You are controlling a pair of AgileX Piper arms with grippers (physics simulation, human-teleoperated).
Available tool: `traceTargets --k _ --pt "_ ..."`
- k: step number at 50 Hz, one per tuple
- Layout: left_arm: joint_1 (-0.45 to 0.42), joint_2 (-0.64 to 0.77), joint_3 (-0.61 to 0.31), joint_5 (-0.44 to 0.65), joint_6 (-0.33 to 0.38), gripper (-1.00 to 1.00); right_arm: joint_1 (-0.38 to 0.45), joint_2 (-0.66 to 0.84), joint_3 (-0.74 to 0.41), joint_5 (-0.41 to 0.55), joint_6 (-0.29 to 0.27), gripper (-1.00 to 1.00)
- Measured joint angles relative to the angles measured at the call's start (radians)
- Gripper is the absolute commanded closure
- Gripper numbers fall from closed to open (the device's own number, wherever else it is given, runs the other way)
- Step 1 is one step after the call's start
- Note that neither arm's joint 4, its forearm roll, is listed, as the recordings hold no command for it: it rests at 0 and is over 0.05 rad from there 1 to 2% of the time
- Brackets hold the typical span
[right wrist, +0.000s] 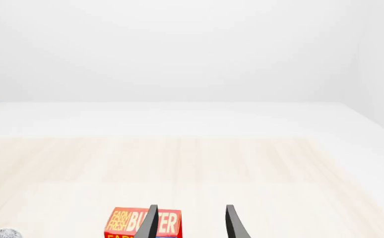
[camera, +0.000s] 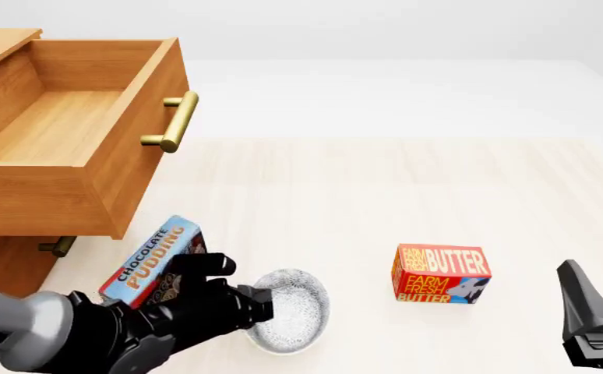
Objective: Put the bowl in the top drawer of the cabinet.
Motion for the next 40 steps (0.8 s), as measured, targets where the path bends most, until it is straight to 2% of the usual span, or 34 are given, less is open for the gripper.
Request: traceTargets --k 24,40 --pt "-0.033 -0.161 0.012 0.073 0.077 1.0 0.0 0.0 0.0 0.0 0.0 -1.0" --pt "-0.03 -0.265 0.01 0.143 0.179 1.0 0.0 0.0 0.0 0.0 0.0 -1.0"
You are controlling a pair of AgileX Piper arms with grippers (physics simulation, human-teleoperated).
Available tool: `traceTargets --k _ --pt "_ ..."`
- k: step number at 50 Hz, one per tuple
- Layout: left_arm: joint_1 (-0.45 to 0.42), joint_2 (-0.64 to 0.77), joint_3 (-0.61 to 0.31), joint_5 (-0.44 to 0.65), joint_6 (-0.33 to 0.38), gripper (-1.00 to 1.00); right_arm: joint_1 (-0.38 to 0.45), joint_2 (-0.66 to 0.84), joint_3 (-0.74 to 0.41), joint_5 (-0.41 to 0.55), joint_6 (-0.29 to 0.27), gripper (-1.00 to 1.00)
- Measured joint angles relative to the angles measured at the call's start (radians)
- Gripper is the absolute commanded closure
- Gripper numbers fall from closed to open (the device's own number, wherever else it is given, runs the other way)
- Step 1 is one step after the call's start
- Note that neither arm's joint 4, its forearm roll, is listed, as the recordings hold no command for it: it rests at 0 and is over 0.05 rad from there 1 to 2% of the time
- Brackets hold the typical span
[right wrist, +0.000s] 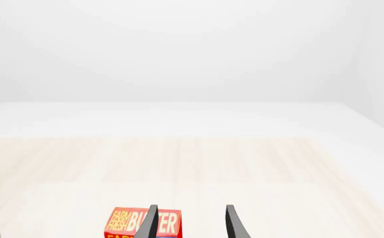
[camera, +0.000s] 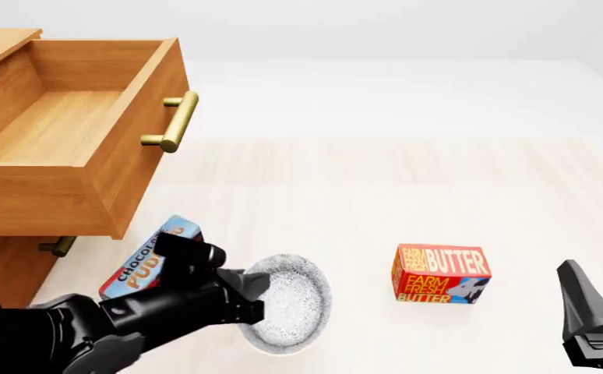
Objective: Put the bowl in the top drawer of the cabinet.
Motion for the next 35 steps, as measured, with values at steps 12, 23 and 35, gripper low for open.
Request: traceTargets --k 12,23,35 --pt "-0.01 -0.095 0.005 0.052 0.064 1.0 0.0 0.0 0.0 0.0 0.0 -1.0" --pt "-0.019 -0.194 0.006 0.107 0.117 1.0 0.0 0.0 0.0 0.0 0.0 -1.0" --pt "-0.034 -0.294 0.001 0.166 0.156 1.0 0.0 0.0 0.0 0.0 0.0 -1.0"
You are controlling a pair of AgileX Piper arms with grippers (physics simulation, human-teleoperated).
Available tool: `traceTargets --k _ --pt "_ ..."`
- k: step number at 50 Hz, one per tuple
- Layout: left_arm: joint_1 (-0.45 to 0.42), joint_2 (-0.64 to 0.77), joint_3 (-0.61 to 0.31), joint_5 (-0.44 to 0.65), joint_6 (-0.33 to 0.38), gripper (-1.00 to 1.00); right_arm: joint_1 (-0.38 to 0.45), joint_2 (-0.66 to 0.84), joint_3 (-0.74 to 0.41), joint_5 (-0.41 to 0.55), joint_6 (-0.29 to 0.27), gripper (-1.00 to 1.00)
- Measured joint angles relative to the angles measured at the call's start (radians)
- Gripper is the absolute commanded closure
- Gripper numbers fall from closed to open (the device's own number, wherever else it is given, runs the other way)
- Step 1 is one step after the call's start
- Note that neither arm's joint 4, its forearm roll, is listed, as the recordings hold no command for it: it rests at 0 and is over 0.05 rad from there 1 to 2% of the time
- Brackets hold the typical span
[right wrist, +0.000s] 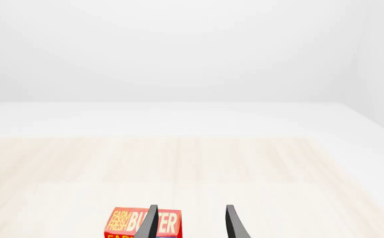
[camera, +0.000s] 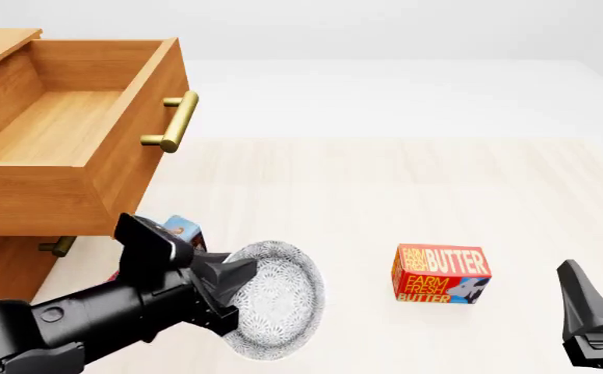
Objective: Put the bowl in the top drawer of the cabinet.
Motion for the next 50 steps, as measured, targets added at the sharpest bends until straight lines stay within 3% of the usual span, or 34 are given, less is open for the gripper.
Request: traceTargets --k 30,50 --pt "-0.014 -0.236 -0.031 0.146 0.068 1.0 0.0 0.0 0.0 0.0 0.0 -1.0" --pt "-0.001 -0.388 -0.104 0.27 0.116 1.0 0.0 0.0 0.0 0.0 0.0 -1.0"
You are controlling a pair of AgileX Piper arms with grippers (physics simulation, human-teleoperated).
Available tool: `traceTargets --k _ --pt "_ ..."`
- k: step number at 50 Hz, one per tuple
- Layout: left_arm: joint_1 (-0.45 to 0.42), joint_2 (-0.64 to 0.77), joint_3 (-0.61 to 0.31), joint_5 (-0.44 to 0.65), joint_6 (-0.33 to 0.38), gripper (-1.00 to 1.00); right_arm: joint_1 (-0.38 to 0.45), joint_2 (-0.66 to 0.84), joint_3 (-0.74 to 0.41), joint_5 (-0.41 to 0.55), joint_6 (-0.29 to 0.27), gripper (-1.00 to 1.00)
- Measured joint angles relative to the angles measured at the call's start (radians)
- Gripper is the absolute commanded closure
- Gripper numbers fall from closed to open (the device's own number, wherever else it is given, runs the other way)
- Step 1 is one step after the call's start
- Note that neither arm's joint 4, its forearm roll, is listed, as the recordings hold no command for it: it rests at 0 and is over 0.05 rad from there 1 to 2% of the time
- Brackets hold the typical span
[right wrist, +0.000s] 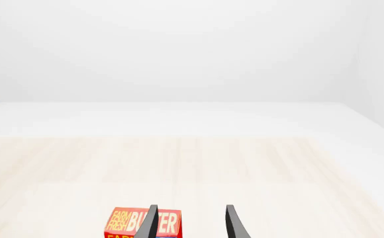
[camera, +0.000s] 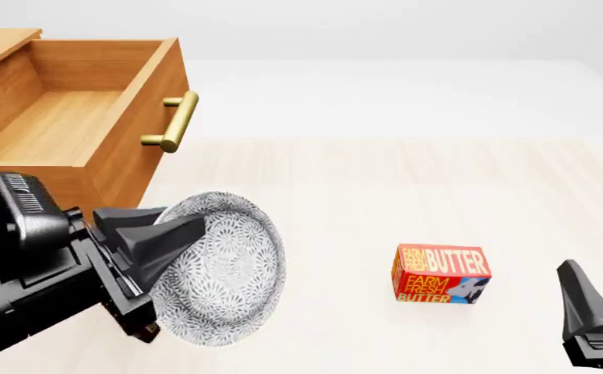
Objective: Put the bowl in the top drawer of the cabinet.
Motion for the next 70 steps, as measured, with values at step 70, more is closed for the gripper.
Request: traceTargets --k 70 --pt "0.28 -0.079 -0.398 0.2 0.057 1.0 0.0 0.0 0.0 0.0 0.0 -1.0"
